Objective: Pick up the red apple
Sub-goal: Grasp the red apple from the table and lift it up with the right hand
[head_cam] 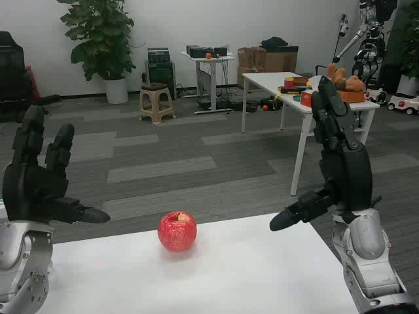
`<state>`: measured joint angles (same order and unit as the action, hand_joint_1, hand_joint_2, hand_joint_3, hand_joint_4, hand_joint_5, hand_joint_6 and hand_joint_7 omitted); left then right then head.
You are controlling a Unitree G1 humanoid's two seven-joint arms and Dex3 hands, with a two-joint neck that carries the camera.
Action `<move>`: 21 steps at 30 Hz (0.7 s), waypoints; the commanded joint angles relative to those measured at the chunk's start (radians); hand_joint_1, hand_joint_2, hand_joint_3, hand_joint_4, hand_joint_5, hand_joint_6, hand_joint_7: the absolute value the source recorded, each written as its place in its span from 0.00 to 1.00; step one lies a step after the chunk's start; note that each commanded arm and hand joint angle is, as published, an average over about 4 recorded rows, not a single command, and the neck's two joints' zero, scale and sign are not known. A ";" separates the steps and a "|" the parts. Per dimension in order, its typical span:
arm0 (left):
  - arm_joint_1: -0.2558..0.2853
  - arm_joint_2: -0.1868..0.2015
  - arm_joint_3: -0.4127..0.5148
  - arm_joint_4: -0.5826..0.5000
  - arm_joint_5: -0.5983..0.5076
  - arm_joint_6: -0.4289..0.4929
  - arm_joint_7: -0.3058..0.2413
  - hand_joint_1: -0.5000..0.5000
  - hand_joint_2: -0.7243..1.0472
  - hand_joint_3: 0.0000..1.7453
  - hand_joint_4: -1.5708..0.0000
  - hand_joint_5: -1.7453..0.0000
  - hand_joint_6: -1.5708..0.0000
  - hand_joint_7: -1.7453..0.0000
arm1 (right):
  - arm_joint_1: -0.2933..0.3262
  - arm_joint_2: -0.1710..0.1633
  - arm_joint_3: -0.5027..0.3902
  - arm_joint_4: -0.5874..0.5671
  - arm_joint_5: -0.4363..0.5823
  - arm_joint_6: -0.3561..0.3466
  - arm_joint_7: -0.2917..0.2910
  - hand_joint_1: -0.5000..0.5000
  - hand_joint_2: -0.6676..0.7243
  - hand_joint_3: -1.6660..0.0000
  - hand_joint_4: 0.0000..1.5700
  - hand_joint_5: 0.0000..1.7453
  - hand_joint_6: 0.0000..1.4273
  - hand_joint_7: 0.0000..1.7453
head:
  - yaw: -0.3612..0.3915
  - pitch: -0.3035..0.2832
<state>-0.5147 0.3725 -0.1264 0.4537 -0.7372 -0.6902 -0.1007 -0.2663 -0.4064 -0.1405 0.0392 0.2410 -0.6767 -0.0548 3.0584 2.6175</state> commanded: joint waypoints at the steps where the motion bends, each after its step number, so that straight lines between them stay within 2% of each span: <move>1: 0.120 0.006 0.066 -0.115 0.013 0.029 0.092 0.00 0.90 0.00 1.00 0.82 1.00 1.00 | -0.024 -0.009 0.162 0.066 0.081 -0.030 0.001 0.04 0.73 1.00 0.00 0.00 0.00 0.04 | 0.081 0.078; 3: 0.120 0.006 0.065 -0.115 0.013 0.029 0.092 0.00 0.90 0.00 1.00 0.82 1.00 1.00 | -0.024 -0.008 0.162 0.066 0.081 -0.030 0.001 0.04 0.73 1.00 0.00 0.00 0.00 0.04 | 0.050 0.043; 12: 0.120 0.006 0.062 -0.112 0.013 0.029 0.092 0.00 0.90 0.00 1.00 0.84 1.00 1.00 | -0.024 -0.008 0.162 0.067 0.082 -0.029 0.001 0.04 0.73 1.00 0.00 0.00 0.00 0.04 | 0.044 0.038; 18: 0.120 0.006 0.064 -0.106 0.012 0.029 0.092 0.00 0.90 0.00 1.00 0.82 1.00 1.00 | -0.024 -0.009 0.165 0.073 0.083 -0.027 0.003 0.04 0.73 1.00 0.00 0.00 0.00 0.04 | 0.049 -0.003; 21: 0.120 0.007 0.064 -0.104 0.010 0.029 0.090 0.00 0.90 0.00 1.00 0.87 1.00 1.00 | -0.023 -0.009 0.169 0.078 0.084 -0.024 0.005 0.04 0.73 1.00 0.00 0.00 0.00 0.04 | 0.052 -0.029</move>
<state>-0.3898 0.3718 -0.0648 0.3509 -0.7267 -0.6650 -0.0111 -0.2812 -0.4147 0.0294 0.1108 0.3180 -0.7013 -0.0481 3.1096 2.5965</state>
